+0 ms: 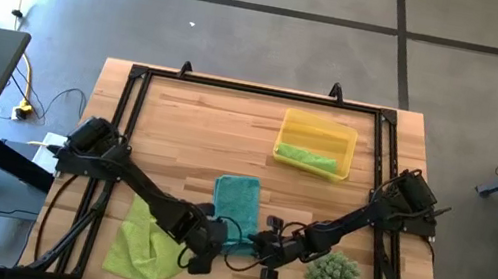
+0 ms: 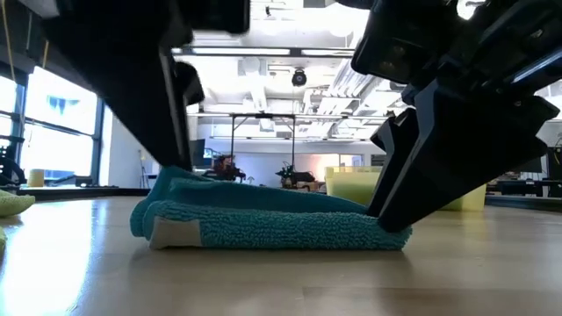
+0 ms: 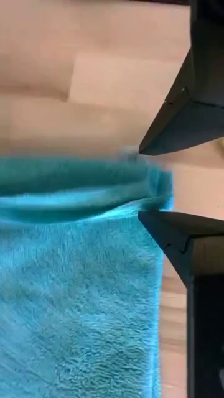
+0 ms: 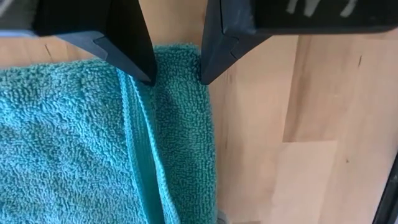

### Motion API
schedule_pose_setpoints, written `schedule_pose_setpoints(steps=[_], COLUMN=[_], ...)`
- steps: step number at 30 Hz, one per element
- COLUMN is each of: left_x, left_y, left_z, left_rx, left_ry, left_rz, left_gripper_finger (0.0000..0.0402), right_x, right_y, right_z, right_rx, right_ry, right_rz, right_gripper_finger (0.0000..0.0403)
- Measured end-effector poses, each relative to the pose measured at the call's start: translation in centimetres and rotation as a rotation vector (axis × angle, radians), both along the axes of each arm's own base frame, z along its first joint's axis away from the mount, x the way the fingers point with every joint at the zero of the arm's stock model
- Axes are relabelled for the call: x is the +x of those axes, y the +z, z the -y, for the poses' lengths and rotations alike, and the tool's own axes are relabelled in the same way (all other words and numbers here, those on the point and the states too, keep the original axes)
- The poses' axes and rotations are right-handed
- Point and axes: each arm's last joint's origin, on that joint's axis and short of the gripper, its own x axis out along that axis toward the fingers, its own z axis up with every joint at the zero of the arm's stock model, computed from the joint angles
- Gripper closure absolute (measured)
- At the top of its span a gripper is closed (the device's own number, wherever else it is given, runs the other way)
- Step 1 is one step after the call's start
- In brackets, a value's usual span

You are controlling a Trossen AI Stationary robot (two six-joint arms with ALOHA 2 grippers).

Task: Roll microfiber towels into tight, uniform cylinder then place into a basket
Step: Roll the blue microfiber towel

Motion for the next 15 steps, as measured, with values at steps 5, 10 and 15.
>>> schedule_pose_setpoints(steps=[5, 10, 15], left_x=[0.3, 0.6, 0.8], left_y=[0.8, -0.2, -1.4], left_z=[1.6, 2.3, 2.3], left_rx=[0.022, 0.064, 0.105], left_ry=[-0.126, -0.157, -0.142], left_rz=[0.111, 0.139, 0.118], left_gripper_finger=[0.0256, 0.0262, 0.0268], right_x=[0.0, 0.0, 0.0], right_y=[0.0, 0.0, 0.0], right_z=[0.0, 0.0, 0.0], right_rx=[-0.004, -0.004, -0.003], right_ry=[-0.003, -0.003, -0.003], right_rz=[0.000, 0.001, 0.001], right_gripper_finger=[0.0281, 0.0281, 0.0281])
